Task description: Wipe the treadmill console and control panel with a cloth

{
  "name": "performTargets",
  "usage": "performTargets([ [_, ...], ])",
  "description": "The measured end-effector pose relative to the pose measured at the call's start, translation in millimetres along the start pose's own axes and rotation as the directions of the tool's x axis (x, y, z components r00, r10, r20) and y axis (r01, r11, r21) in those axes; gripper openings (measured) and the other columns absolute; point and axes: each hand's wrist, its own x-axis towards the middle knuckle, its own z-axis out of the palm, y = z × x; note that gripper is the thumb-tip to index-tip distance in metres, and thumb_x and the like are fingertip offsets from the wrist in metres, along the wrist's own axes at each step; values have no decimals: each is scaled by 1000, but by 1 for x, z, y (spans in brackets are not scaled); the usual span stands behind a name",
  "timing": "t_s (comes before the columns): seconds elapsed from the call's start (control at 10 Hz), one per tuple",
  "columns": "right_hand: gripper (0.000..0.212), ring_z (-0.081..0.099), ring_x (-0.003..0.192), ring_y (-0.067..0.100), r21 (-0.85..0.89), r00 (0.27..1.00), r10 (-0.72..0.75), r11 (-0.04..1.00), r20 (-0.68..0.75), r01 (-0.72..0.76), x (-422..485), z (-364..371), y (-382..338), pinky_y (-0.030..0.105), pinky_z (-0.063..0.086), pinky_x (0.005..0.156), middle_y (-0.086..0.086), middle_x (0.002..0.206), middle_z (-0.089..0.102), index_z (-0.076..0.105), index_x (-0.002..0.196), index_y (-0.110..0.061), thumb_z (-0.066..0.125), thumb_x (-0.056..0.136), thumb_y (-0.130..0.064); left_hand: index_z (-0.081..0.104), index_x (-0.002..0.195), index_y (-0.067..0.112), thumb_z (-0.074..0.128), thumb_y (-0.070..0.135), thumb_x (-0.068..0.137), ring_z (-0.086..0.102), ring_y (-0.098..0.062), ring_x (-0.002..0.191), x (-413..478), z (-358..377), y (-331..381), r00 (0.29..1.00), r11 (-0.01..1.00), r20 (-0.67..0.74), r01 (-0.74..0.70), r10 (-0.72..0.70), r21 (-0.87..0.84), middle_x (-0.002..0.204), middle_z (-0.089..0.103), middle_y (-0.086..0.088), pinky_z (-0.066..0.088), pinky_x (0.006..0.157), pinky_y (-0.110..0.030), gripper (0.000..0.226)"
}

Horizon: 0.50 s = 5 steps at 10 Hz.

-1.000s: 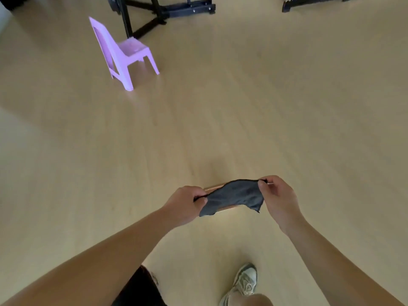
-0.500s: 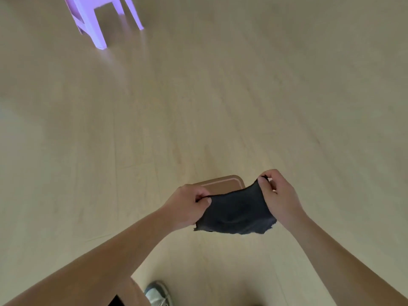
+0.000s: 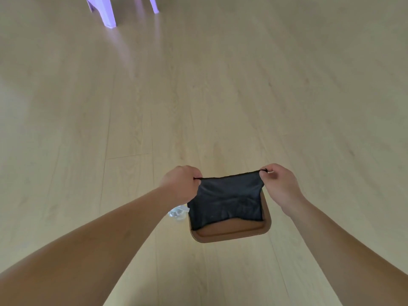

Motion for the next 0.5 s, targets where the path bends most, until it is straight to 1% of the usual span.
performTargets([
  [0.1,13,64,86,9,-162,993,-107,980,51,114,2,-3,10,31,47,75,-13,95,68,70,94,-30,61,98,-21,71,100,26,45,22,100,64,-22,88,2,5,5,998,993,25,-62,60,98,94,68,5,58,75,-35,26],
  [0.2,20,61,83,8,-393,963,-119,895,242,210,6,-7,27,32,49,78,-11,101,60,65,86,-42,64,93,-23,69,97,27,42,23,100,60,-21,90,-6,13,4,978,926,101,-205,182,316,96,64,4,53,78,-36,27],
  [0.3,27,60,96,13,-570,914,88,804,396,169,4,-19,28,34,53,87,-10,106,54,70,87,-43,64,84,-17,64,95,25,45,25,99,58,-20,93,-20,26,1,932,791,267,-351,244,501,99,63,3,40,79,-33,20],
  [0.4,37,61,111,17,-623,870,216,772,443,125,-1,-19,22,33,52,91,-20,99,56,73,101,-36,59,81,-8,68,108,25,49,33,98,59,-22,100,-26,39,-3,911,790,341,-380,230,482,107,65,2,43,87,-34,23],
  [0.5,34,61,115,14,-567,908,132,813,398,130,5,-8,21,34,51,98,-20,111,63,70,114,-36,60,87,-18,66,112,23,46,32,101,59,-22,105,-17,39,3,926,842,253,-362,279,399,112,63,2,51,90,-40,25],
])
